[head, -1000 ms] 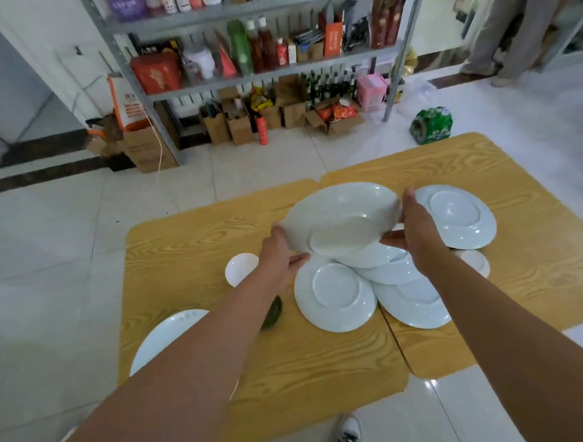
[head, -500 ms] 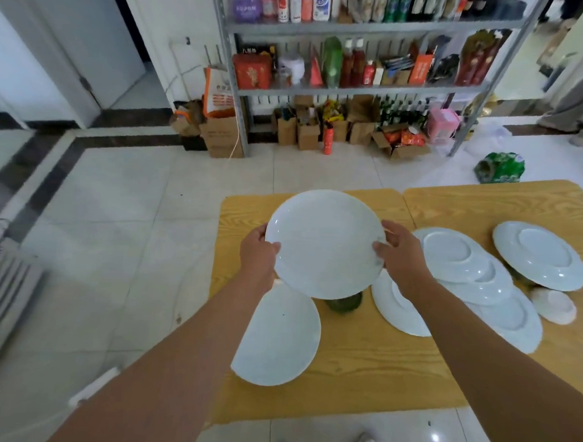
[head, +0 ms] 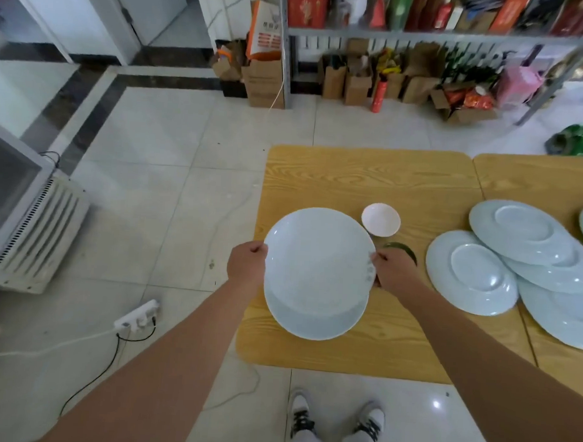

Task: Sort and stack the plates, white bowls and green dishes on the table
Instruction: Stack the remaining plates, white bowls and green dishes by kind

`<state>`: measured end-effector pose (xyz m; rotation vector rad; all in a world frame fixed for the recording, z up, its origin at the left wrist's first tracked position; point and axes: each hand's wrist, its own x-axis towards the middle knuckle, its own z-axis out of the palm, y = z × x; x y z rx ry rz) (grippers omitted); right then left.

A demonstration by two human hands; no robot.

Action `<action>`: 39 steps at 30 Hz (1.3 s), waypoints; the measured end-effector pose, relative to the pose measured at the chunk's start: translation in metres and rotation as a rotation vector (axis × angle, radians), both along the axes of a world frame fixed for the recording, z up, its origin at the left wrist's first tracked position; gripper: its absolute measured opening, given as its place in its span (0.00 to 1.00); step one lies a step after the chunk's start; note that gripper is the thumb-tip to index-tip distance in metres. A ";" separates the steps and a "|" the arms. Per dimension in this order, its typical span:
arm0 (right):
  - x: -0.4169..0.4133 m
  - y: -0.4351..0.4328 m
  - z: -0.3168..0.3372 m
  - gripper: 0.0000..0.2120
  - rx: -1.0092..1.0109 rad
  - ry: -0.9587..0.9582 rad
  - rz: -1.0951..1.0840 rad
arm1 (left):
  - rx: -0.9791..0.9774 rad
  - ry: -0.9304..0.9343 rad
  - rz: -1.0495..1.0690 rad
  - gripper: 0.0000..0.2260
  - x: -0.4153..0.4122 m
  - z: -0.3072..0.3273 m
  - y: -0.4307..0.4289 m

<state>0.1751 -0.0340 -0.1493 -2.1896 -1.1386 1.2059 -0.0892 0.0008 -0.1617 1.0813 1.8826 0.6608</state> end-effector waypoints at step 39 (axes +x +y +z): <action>0.003 -0.025 -0.032 0.04 -0.043 -0.110 -0.135 | -0.025 0.218 -0.007 0.20 0.034 -0.026 0.002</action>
